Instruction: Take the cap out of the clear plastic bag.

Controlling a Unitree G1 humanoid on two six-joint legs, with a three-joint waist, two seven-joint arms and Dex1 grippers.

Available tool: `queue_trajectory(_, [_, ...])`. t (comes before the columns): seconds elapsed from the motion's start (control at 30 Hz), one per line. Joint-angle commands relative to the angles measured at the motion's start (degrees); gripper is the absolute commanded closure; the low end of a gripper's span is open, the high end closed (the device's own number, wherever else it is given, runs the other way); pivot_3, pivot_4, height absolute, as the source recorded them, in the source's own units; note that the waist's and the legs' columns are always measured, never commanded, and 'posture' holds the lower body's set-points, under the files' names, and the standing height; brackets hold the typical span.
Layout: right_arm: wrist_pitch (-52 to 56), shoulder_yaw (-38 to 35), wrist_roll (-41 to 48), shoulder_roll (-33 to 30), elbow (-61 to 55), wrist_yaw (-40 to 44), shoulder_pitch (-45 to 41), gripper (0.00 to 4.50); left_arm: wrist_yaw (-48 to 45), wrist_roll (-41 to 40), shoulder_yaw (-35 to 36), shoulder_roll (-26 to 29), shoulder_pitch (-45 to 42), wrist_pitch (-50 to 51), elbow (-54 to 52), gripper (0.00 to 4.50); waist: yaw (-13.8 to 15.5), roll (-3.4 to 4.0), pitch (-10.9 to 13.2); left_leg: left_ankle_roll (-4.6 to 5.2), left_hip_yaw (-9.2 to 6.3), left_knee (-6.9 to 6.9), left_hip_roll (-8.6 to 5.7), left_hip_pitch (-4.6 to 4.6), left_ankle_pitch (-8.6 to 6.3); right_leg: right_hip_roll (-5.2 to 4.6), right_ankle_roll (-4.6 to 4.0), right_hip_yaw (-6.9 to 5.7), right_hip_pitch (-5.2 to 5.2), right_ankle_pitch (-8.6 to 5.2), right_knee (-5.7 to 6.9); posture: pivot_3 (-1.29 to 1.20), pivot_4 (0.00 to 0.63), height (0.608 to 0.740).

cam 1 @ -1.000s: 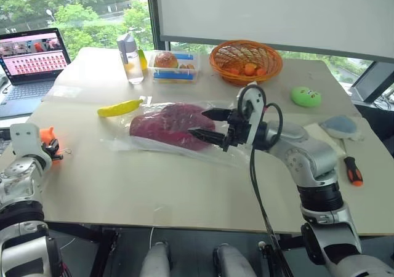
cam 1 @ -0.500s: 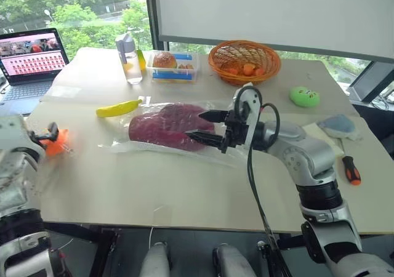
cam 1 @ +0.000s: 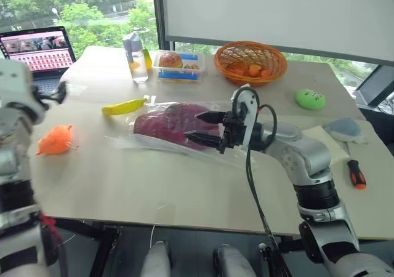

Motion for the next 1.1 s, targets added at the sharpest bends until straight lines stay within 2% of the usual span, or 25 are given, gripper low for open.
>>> queue_trajectory(0.03, [-2.0,-1.3,-0.8,0.0,-1.5,-1.1,-0.8,0.0,-2.4,2.1,-2.8,-3.9,-11.9,-8.8,19.2,0.04,0.0,0.0,0.0,0.0,0.0,0.0,0.0,-0.01,0.0,0.0,0.0,0.0,-0.01,0.0,0.0,0.0,0.15,0.737])
queue_trajectory(0.2, [-1.7,-2.2,-0.9,0.2,-3.1,-3.2,0.2,0.0,-0.4,12.7,-11.2,-6.9,-23.4,-23.0,42.5,0.04,-0.3,-0.01,0.0,0.01,-0.15,0.11,-0.03,-0.23,0.0,0.04,0.03,-0.07,-0.05,-0.01,-0.04,0.0,0.15,0.737])
queue_trajectory(0.37, [-1.0,-3.4,-1.1,-0.3,-5.1,-5.6,1.7,0.0,3.4,8.6,-5.3,-11.0,-29.3,-21.3,54.6,0.04,-0.4,0.0,0.0,0.01,-0.45,0.23,-0.05,-0.63,0.01,0.04,0.05,-0.37,-0.27,0.0,0.02,0.0,0.15,0.737])
queue_trajectory(0.43, [-0.6,-4.0,-0.9,-0.5,-5.9,-6.6,2.1,0.0,4.3,7.0,-2.9,-12.2,-30.4,-20.6,56.1,0.04,-0.5,0.0,0.0,0.01,-0.51,0.29,-0.06,-0.68,0.01,0.03,0.05,-0.41,-0.28,0.0,0.04,0.0,0.15,0.737])
queue_trajectory(0.5, [-0.3,-4.4,-0.7,-0.6,-6.5,-7.3,2.4,0.0,4.6,8.9,-4.0,-12.6,-30.6,-21.4,56.6,0.04,-0.5,0.0,0.0,0.01,-0.6,0.38,-0.06,-0.74,0.01,0.03,0.05,-0.51,-0.27,0.0,0.08,0.0,0.15,0.737])
queue_trajectory(0.7, [-0.1,-4.8,-0.9,-1.0,-6.9,-8.5,2.6,0.0,4.1,17.8,-11.5,-12.5,-30.8,-24.4,57.0,0.04,-0.4,0.0,0.0,0.01,-0.67,0.61,-0.08,-0.76,0.0,0.03,0.07,-0.56,-0.27,-0.01,0.33,0.0,0.15,0.737])
queue_trajectory(0.83, [-0.6,-4.6,-1.1,-0.9,-6.2,-8.7,2.1,0.0,4.1,26.5,-18.9,-10.4,-30.6,-27.0,57.6,0.04,-0.5,0.0,0.0,0.01,-0.7,0.67,-0.08,-0.76,0.0,0.03,0.06,-0.58,-0.27,-0.01,0.39,0.0,0.15,0.737])
queue_trajectory(0.9, [-0.7,-4.6,-1.1,-0.9,-6.2,-8.8,2.0,0.0,3.4,28.0,-20.3,-9.9,-30.8,-27.5,57.9,0.04,-0.6,0.0,0.0,0.01,-0.7,0.66,-0.08,-0.76,0.0,0.03,0.06,-0.58,-0.28,-0.01,0.39,0.0,0.15,0.737])
queue_trajectory(1.1, [-1.0,-4.4,-2.0,-1.5,-6.1,-9.2,2.2,0.0,-5.5,32.0,-24.1,-8.8,-33.1,-30.9,57.6,0.04,-0.2,0.0,0.0,0.0,-0.71,0.68,-0.08,-0.78,0.0,0.03,0.05,-0.61,-0.28,-0.02,0.4,0.0,0.15,0.737])
